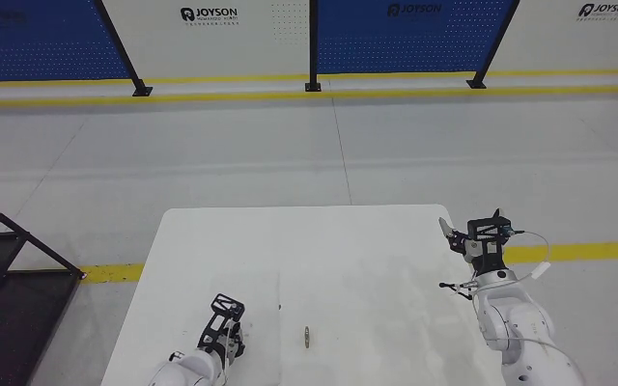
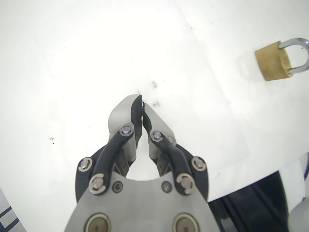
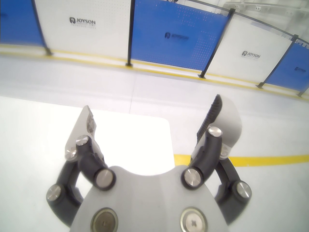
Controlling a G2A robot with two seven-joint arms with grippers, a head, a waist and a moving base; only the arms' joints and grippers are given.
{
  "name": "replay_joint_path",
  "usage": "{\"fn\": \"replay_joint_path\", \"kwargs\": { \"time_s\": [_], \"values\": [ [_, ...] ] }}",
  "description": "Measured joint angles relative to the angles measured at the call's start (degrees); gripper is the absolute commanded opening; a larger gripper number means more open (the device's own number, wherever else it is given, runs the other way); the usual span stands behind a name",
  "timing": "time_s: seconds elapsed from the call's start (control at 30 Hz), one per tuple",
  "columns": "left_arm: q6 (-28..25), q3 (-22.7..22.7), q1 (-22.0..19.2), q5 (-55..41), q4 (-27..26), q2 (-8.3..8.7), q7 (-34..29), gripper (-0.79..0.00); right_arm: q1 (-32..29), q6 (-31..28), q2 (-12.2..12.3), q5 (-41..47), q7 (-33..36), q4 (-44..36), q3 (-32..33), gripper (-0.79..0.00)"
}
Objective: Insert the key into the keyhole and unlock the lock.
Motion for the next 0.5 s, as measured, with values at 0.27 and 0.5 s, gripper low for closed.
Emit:
{"fn": "replay_joint_path", "kwargs": {
  "time_s": [0.27, 0.5],
  "values": [
    [-1.4, -1.2, 1.8, -0.3, -2.4, 0.24, 3.4, -0.785, 0.0, 0.0, 0.0, 0.0, 0.0, 0.0, 0.0, 0.0],
    [-8.1, -5.5, 6.1, -3.3, -6.3, 0.8, 16.9, -0.785, 0.0, 0.0, 0.0, 0.0, 0.0, 0.0, 0.0, 0.0]
  ]
}}
